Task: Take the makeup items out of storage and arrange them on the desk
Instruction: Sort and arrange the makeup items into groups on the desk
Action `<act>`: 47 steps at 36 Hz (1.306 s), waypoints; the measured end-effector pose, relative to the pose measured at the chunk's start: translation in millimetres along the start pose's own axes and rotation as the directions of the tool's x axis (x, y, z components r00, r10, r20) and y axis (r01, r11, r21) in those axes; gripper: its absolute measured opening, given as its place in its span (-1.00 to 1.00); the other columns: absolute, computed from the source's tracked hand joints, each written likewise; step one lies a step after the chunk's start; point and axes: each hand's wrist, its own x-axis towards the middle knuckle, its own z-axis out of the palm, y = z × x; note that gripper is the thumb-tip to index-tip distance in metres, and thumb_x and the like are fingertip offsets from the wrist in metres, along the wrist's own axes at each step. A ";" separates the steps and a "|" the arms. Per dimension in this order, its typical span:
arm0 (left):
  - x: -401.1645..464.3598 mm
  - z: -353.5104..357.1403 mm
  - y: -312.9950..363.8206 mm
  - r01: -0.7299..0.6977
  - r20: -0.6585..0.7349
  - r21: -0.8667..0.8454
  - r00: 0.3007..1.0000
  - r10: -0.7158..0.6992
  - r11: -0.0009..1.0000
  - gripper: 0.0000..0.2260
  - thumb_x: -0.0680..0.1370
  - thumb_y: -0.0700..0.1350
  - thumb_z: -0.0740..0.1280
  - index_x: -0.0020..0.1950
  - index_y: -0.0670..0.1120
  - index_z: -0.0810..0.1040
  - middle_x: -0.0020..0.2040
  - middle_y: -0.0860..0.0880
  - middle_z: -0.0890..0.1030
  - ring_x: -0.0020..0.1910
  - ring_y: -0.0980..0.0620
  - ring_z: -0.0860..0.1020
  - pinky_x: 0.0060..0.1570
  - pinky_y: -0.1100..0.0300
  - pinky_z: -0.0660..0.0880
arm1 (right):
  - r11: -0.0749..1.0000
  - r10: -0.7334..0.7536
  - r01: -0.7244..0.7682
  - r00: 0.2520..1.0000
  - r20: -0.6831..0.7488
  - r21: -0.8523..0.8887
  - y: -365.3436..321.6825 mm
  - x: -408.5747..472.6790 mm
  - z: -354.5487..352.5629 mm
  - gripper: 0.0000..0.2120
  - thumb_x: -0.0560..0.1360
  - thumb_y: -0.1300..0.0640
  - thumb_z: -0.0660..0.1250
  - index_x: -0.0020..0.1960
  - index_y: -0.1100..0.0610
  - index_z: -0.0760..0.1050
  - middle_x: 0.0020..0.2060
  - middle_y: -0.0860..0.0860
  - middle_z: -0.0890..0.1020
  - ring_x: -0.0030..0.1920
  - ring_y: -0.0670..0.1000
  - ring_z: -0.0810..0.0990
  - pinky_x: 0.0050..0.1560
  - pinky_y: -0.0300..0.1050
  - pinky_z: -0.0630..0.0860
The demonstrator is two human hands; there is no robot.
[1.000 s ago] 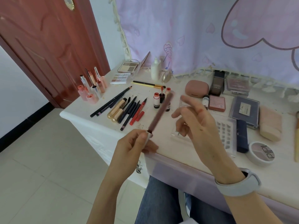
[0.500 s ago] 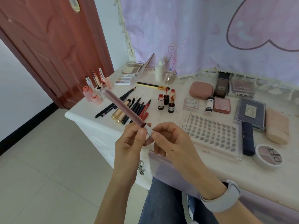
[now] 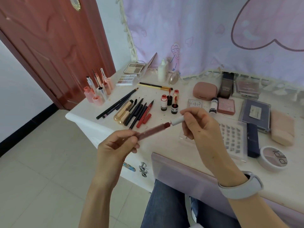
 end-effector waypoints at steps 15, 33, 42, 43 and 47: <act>11.8 -19.8 -4.6 -0.068 -0.293 0.269 0.944 0.149 0.961 -0.80 0.50 -0.32 0.34 -0.12 -0.02 0.62 -0.30 0.04 0.67 -0.31 0.09 0.63 -0.21 0.34 0.54 | 0.917 -0.387 0.308 0.841 -0.378 -0.255 -13.1 13.3 -21.5 -0.82 0.60 0.23 0.16 -0.07 -0.05 0.33 -0.25 -0.07 0.46 -0.35 -0.25 0.46 -0.33 -0.42 0.38; 26.9 51.9 -38.7 -0.079 -0.225 0.813 0.872 0.435 0.577 -0.88 0.45 -0.15 0.44 -0.22 -0.12 0.52 -0.28 0.10 0.54 -0.21 0.06 0.43 -0.08 0.25 0.17 | 0.742 -0.363 0.211 0.924 -0.117 -0.637 30.0 -25.6 12.7 -0.80 0.46 0.17 0.38 -0.17 0.03 0.35 -0.39 -0.06 0.55 -0.44 -0.10 0.48 -0.39 -0.17 0.45; 36.1 51.6 -48.3 -0.084 -0.184 0.863 0.867 0.463 0.499 -0.84 0.42 -0.18 0.46 -0.28 -0.09 0.50 -0.31 0.05 0.57 -0.17 0.03 0.41 -0.11 0.22 0.12 | 0.591 -0.306 0.175 0.952 -0.017 -0.787 29.6 -20.2 22.9 -0.83 0.48 0.15 0.34 -0.19 0.13 0.36 -0.42 0.01 0.52 -0.46 0.01 0.44 -0.41 -0.10 0.39; 36.8 52.1 -47.8 -0.084 -0.178 0.873 0.863 0.474 0.481 -0.85 0.41 -0.18 0.46 -0.28 -0.09 0.51 -0.31 0.05 0.58 -0.17 0.03 0.40 -0.12 0.23 0.11 | 0.563 -0.301 0.180 0.954 0.003 -0.807 29.8 -19.7 25.3 -0.81 0.49 0.14 0.33 -0.20 0.11 0.32 -0.44 0.01 0.51 -0.48 0.01 0.42 -0.43 -0.11 0.36; 37.8 52.3 -46.8 -0.083 -0.163 0.903 0.842 0.514 0.422 -0.88 0.41 -0.14 0.46 -0.26 -0.09 0.55 -0.27 0.03 0.58 -0.16 -0.01 0.43 -0.11 0.23 0.10 | 0.532 -0.256 0.187 0.965 0.053 -0.826 34.3 -18.2 33.6 -0.77 0.53 0.11 0.28 -0.20 0.10 0.25 -0.46 0.02 0.44 -0.50 0.01 0.34 -0.48 -0.20 0.21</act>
